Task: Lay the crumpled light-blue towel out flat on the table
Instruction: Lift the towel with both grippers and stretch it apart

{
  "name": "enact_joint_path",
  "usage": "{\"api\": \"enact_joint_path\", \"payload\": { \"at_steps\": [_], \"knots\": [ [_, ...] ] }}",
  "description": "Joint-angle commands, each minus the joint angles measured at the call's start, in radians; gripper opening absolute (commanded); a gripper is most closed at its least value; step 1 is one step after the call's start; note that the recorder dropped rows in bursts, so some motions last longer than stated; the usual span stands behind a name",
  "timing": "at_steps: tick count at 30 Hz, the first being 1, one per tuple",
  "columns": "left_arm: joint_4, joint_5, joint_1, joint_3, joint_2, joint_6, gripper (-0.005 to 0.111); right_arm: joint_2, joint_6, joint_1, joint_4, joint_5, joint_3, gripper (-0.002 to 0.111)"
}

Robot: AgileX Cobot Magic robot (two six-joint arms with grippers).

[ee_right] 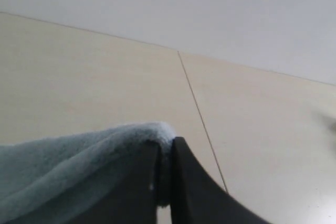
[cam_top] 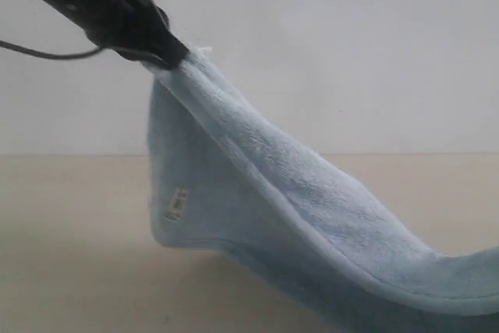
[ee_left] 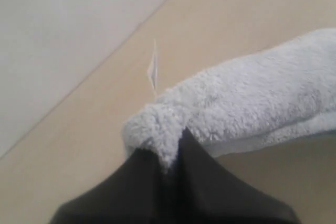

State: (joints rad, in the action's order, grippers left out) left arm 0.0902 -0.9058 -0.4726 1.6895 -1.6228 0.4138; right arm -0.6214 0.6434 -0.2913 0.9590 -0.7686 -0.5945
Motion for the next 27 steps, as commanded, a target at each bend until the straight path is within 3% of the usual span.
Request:
{"api": "enact_joint_path", "payload": {
  "at_steps": [1,14,22,27],
  "knots": [
    [0.029,-0.036,0.086,-0.002,0.093,-0.036,0.005,0.068,-0.090,0.002,0.012,-0.059,0.001,0.003],
    [0.045,-0.306,0.115,-0.023,0.300,-0.114,0.004,0.200,-0.273,0.002,-0.091,-0.184,-0.162,0.003],
    [-0.226,-0.252,0.126,-0.337,0.533,-0.255,0.004,0.293,-0.409,-0.034,-0.179,-0.268,-0.221,0.003],
    [-0.262,-0.206,0.154,-0.525,0.699,-0.286,0.004,0.300,-0.466,-0.105,-0.211,-0.389,-0.263,0.003]
  ]
}}
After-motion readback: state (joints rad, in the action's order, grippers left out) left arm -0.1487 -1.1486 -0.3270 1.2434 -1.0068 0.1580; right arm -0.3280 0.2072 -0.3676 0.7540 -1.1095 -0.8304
